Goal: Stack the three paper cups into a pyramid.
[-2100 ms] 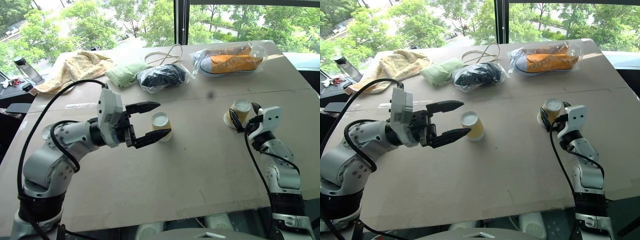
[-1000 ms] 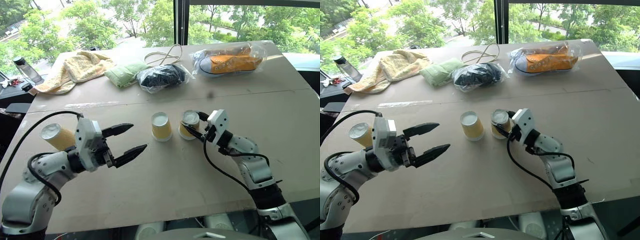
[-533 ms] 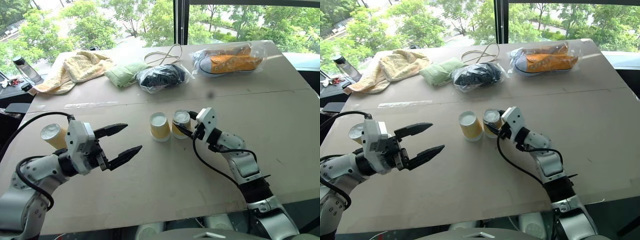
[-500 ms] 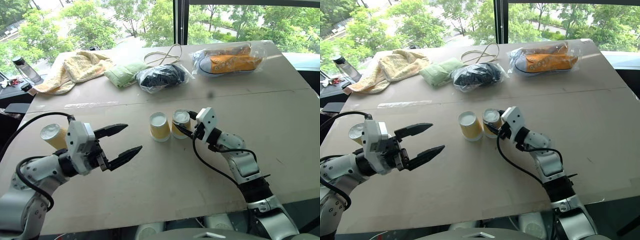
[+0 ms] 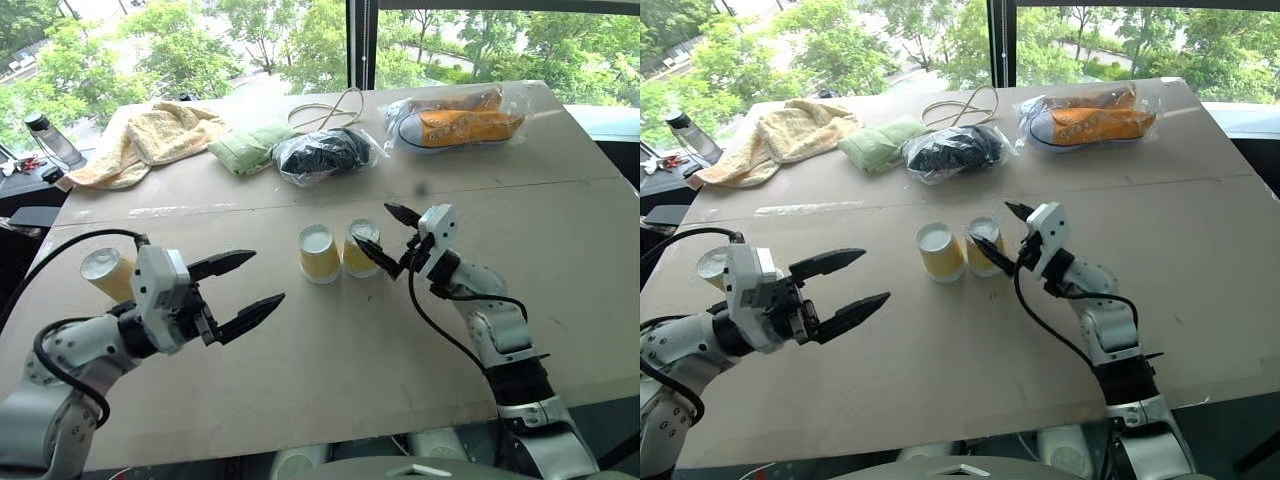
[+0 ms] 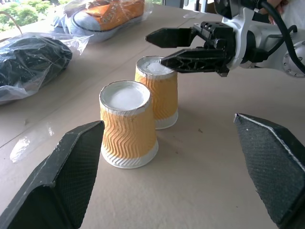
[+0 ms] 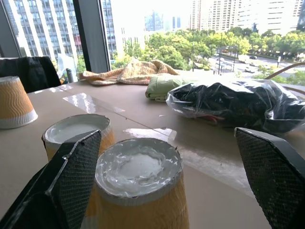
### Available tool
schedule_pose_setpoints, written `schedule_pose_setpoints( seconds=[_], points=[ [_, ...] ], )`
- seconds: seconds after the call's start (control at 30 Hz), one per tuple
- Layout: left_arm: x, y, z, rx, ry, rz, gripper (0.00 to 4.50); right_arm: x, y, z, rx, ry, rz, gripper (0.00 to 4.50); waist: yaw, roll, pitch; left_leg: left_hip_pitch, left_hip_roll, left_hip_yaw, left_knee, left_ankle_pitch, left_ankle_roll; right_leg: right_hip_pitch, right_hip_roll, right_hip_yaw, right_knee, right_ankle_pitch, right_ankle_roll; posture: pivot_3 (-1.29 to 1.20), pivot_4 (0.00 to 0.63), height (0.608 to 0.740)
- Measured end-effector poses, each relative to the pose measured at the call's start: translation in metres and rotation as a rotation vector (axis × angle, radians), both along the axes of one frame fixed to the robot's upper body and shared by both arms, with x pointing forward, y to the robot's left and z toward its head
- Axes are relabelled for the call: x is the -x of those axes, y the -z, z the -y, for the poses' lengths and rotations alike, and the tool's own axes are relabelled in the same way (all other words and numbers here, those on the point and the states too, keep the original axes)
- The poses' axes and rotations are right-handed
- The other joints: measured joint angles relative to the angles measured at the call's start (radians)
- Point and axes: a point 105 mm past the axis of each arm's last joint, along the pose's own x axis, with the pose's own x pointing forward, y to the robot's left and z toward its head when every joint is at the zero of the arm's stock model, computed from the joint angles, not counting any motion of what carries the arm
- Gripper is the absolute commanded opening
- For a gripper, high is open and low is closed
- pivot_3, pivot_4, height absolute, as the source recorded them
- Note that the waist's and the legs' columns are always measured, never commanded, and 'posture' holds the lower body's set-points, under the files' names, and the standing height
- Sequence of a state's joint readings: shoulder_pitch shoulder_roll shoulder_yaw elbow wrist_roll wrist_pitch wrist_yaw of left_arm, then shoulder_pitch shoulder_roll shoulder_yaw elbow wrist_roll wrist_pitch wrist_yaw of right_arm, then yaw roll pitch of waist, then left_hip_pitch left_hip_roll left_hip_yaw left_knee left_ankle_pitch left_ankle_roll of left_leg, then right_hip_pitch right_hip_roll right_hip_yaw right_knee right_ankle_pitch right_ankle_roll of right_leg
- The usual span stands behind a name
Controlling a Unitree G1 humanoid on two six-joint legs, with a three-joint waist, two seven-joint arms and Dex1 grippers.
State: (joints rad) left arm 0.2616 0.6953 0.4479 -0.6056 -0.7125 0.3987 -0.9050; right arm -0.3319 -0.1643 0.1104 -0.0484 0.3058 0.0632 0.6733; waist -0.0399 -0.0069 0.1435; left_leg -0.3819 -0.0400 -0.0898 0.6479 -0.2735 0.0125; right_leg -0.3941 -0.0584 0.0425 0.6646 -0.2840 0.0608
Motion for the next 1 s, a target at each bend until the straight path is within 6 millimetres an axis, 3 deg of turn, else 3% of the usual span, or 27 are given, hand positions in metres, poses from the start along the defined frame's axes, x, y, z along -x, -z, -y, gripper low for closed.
schedule_pose_setpoints(
  seconds=[0.2, 0.27, 0.3, 0.5, 0.6, 1.0],
  points=[
    [0.004, -0.013, -0.021, 0.193, -0.282, 0.143, 4.50, 0.023, -0.029, 0.012, -0.030, -0.117, 0.074, 4.40, 0.001, 0.000, 0.000, 0.000, 0.000, 0.001, 0.000, -0.001, 0.003, 0.001, -0.001, 0.001, -0.001, 0.000, 0.000, 0.00, 0.150, 0.740],
    [0.006, -0.006, -0.043, 0.228, -0.509, 0.197, 4.50, 0.041, -0.030, 0.016, 0.011, -0.244, 0.053, 4.40, 0.004, 0.001, 0.000, 0.000, -0.001, 0.000, 0.000, -0.002, 0.003, 0.002, -0.002, 0.001, -0.003, 0.000, 0.000, 0.00, 0.150, 0.740],
    [0.009, 0.004, -0.065, 0.232, -0.702, 0.218, 4.50, 0.054, -0.029, 0.021, 0.039, -0.331, 0.033, 4.40, 0.009, -0.002, 0.000, 0.000, -0.001, -0.001, 0.000, -0.002, 0.004, 0.003, -0.002, 0.000, -0.003, 0.000, 0.000, 0.00, 0.150, 0.740],
    [0.008, 0.013, -0.098, 0.166, -0.967, 0.270, 4.50, 0.072, -0.027, 0.026, 0.080, -0.477, 0.001, 4.40, 0.027, -0.005, 0.000, 0.003, 0.000, -0.003, 0.002, -0.002, 0.004, 0.007, -0.001, -0.002, -0.002, 0.001, -0.002, 0.00, 0.150, 0.740],
    [0.014, 0.021, -0.132, 0.117, -1.152, 0.273, 4.50, 0.075, -0.025, 0.029, 0.112, -0.512, 0.009, 4.40, 0.028, -0.005, 0.000, 0.003, -0.001, -0.002, 0.003, -0.002, 0.004, 0.008, -0.001, -0.002, -0.003, 0.001, -0.002, 0.00, 0.150, 0.740],
    [-0.004, 0.040, -0.153, 0.099, -1.174, 0.197, 4.50, 0.075, -0.026, 0.030, 0.103, -0.497, 0.037, 4.40, 0.029, -0.006, 0.001, 0.002, 0.000, -0.003, 0.002, -0.002, 0.004, 0.007, -0.002, -0.003, -0.004, 0.001, -0.002, 0.00, 0.150, 0.740]
  ],
)
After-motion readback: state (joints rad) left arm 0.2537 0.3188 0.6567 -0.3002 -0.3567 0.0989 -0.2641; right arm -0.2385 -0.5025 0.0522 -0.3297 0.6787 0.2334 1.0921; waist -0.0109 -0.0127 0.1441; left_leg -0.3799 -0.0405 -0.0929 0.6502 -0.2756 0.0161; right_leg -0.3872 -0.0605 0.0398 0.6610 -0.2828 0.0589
